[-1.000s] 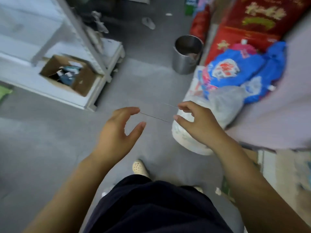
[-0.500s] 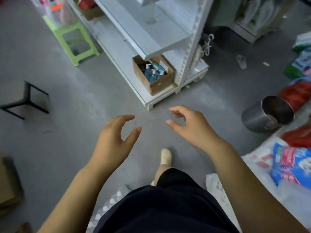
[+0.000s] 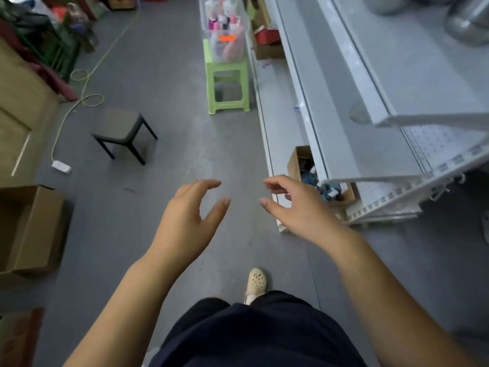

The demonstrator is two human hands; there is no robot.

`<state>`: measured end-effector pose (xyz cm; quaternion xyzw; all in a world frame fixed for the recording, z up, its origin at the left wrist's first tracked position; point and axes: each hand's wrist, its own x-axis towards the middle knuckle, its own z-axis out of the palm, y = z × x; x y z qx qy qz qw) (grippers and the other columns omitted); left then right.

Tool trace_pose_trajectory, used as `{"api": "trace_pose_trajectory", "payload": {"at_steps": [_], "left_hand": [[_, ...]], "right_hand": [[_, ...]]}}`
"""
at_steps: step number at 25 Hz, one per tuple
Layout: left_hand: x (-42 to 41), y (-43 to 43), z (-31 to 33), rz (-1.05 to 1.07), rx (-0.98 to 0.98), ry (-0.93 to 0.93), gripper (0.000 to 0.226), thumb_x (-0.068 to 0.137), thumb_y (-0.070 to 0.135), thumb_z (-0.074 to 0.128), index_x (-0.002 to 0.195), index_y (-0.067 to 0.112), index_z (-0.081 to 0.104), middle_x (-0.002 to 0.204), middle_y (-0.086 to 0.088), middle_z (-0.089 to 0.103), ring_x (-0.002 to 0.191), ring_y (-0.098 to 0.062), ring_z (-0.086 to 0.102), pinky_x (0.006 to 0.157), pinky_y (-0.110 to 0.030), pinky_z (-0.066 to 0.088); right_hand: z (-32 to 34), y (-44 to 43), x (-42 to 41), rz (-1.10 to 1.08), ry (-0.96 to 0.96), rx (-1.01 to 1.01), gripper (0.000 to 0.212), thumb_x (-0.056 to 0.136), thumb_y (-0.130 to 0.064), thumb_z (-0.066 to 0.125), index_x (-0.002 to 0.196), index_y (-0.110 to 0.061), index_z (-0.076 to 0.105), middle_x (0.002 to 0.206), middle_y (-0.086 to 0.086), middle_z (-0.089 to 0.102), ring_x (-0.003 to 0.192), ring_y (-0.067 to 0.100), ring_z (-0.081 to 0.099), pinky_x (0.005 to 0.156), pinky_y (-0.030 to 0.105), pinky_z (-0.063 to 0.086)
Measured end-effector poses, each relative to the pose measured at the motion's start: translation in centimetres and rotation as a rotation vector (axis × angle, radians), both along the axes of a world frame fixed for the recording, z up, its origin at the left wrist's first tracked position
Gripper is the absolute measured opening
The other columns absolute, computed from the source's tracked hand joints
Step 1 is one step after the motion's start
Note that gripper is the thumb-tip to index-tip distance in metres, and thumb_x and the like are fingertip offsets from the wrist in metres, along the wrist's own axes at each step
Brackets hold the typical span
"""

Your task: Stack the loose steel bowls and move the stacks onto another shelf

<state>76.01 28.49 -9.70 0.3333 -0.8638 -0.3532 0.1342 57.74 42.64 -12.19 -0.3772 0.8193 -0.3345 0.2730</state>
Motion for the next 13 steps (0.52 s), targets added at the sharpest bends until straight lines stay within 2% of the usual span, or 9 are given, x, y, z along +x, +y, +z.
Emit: {"api": "trace_pose_trajectory", "payload": {"at_steps": [2, 5, 8, 13], "left_hand": [[-3.0, -2.8, 0.6, 0.039, -0.028, 0.02, 0.04, 0.098, 0.044, 0.061, 0.134, 0.027, 0.058, 0.122, 0.026, 0.048, 0.124, 0.003, 0.045, 0.094, -0.017, 0.034], [-5.4, -6.9, 0.9, 0.09, -0.011, 0.021, 0.041, 0.097, 0.044, 0.062, 0.135, 0.029, 0.057, 0.124, 0.026, 0.049, 0.123, 0.003, 0.045, 0.086, -0.006, 0.034], [-7.9, -12.4, 0.7, 0.117, -0.024, 0.028, 0.042, 0.097, 0.044, 0.062, 0.136, 0.029, 0.057, 0.123, 0.026, 0.048, 0.123, 0.002, 0.045, 0.08, 0.0, 0.033], [-13.4, -24.8, 1.2, 0.05, -0.103, 0.056, 0.045, 0.096, 0.041, 0.064, 0.137, 0.024, 0.056, 0.124, 0.024, 0.047, 0.131, -0.008, 0.047, 0.098, -0.018, 0.032]], "right_hand": [[0.7, -4.1, -3.6, 0.045, 0.01, -0.006, 0.046, 0.096, -0.036, 0.071, 0.139, -0.024, 0.06, 0.133, -0.01, 0.065, 0.123, 0.003, 0.059, 0.108, 0.022, 0.044], [1.5, -9.6, -7.2, 0.07, 0.007, -0.027, 0.043, 0.096, -0.036, 0.071, 0.137, -0.026, 0.062, 0.129, -0.013, 0.066, 0.12, 0.001, 0.06, 0.104, 0.019, 0.044], [1.6, -14.9, -9.9, 0.109, 0.009, -0.012, 0.045, 0.097, -0.036, 0.07, 0.139, -0.025, 0.061, 0.131, -0.015, 0.065, 0.12, -0.001, 0.059, 0.096, 0.008, 0.039], [1.4, -23.9, -14.4, -0.009, 0.054, -0.002, 0.049, 0.097, -0.037, 0.07, 0.143, -0.026, 0.057, 0.137, -0.011, 0.063, 0.125, 0.002, 0.057, 0.104, 0.018, 0.04]]}}
